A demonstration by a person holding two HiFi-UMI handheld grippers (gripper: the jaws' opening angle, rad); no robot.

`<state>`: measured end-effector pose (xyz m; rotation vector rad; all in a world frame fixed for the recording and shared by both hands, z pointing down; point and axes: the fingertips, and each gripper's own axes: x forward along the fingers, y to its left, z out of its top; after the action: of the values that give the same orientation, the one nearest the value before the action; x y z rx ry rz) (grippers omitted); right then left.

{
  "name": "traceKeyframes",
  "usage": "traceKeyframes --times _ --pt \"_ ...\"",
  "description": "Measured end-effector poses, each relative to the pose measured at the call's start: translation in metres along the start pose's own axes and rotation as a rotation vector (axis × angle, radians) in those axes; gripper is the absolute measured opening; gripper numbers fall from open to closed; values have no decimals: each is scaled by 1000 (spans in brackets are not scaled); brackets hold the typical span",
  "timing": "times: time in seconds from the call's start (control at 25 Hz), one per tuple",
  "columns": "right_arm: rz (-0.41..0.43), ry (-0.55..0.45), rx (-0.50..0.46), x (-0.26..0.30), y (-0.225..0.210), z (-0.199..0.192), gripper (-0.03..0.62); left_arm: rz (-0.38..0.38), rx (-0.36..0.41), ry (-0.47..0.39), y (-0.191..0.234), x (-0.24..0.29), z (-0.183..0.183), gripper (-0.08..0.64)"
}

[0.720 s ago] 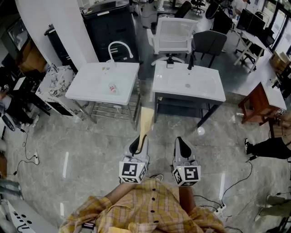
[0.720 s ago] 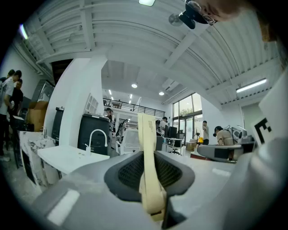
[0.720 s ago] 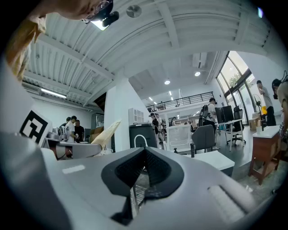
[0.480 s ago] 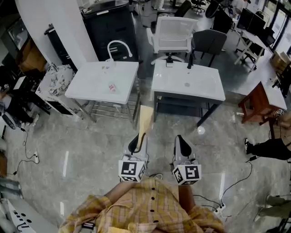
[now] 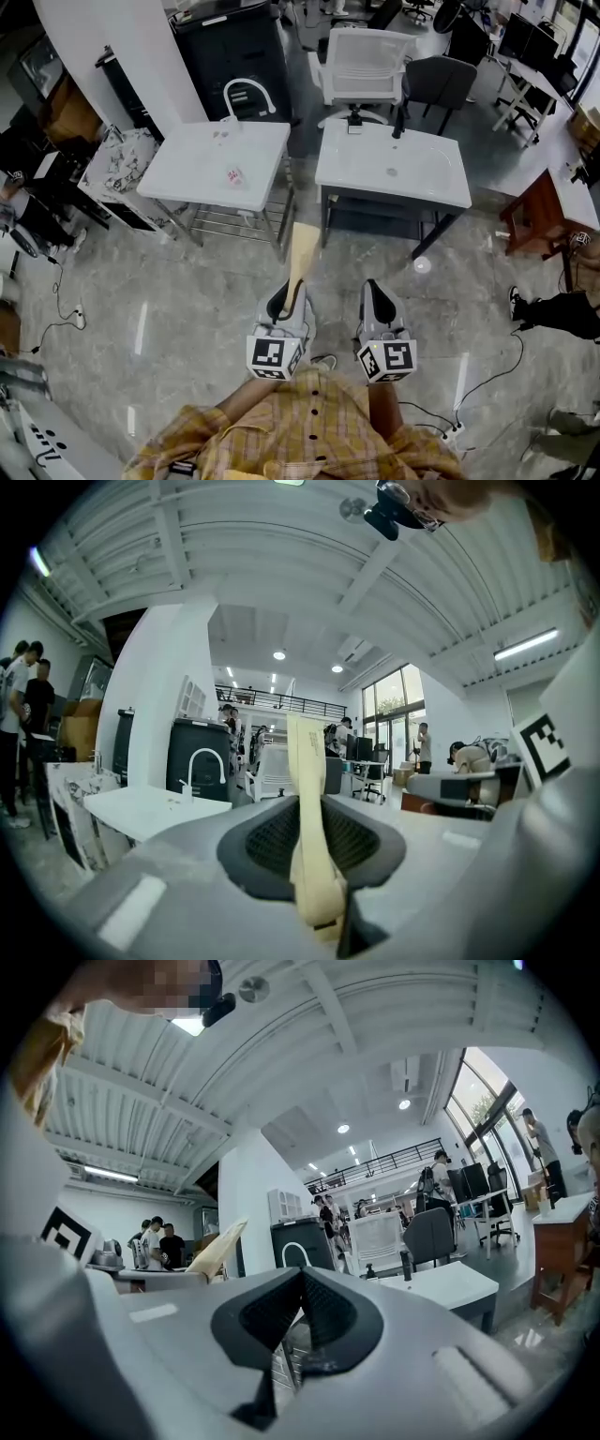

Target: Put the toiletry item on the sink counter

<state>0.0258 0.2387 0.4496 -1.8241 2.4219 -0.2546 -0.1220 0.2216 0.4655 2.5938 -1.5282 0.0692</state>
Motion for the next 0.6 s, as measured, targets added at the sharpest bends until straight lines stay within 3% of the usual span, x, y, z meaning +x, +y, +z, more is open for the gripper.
traceKeyframes --times 0.6 --pt "15 45 -18 49 -45 -12 0 -2 -27 12 0 68 -15 69"
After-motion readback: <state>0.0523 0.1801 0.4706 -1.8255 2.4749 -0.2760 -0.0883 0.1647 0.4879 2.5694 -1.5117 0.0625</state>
